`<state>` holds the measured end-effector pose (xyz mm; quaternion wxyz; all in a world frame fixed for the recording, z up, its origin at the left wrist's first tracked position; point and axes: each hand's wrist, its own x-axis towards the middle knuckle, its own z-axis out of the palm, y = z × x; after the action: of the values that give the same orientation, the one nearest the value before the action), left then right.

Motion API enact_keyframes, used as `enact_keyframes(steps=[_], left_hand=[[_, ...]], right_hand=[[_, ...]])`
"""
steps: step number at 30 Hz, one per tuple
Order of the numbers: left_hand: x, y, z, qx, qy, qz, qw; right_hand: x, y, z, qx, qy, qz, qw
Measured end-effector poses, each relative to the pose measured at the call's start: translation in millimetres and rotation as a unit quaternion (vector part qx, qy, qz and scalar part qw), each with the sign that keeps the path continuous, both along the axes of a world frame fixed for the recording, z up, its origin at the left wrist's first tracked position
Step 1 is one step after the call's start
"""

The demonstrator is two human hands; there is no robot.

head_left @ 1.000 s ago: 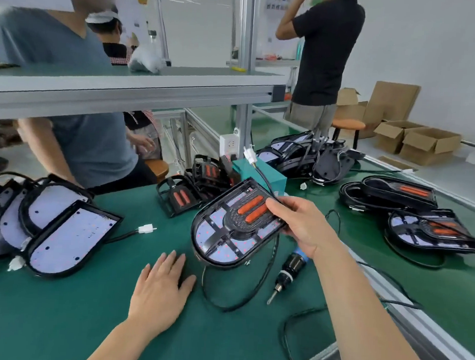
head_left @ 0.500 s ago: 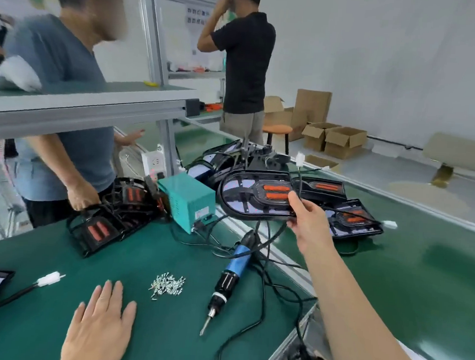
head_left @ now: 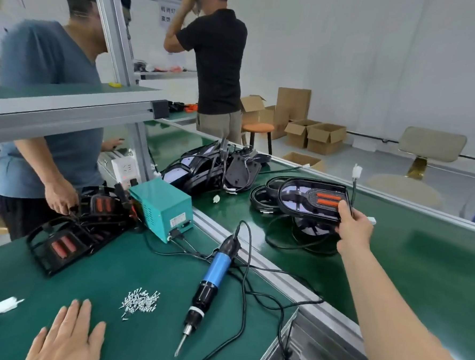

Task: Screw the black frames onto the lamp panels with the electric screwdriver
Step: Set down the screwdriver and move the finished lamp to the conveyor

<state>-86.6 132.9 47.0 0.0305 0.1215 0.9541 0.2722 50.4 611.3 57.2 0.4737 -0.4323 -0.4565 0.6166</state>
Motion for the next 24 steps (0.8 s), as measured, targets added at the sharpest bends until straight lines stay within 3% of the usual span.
enact_keyframes(steps=[11, 15, 17, 20, 22, 24], left_hand=[[-9, 6, -6, -0.014, -0.022, -0.009, 1.000], [-10, -3, -11, -0.036, -0.003, -0.003, 0.999], [-9, -8, -13, -0.044, 0.009, -0.002, 0.999], [-8, -16, -19, -0.063, 0.021, -0.005, 0.998], [-7, -19, -22, -0.069, 0.026, -0.007, 0.997], [-7, -23, -24, -0.075, 0.033, -0.013, 0.997]], right_hand=[[45, 65, -21, 0.010, -0.051, 0.116, 0.992], [43, 63, -29, 0.072, -0.119, 0.095, 0.986], [41, 59, -29, 0.159, -0.262, 0.078, 0.949], [36, 44, -26, 0.285, -0.467, 0.007, 0.837], [31, 30, -27, 0.333, -0.488, -0.013, 0.807], [26, 19, -33, 0.336, -0.481, 0.003, 0.810]])
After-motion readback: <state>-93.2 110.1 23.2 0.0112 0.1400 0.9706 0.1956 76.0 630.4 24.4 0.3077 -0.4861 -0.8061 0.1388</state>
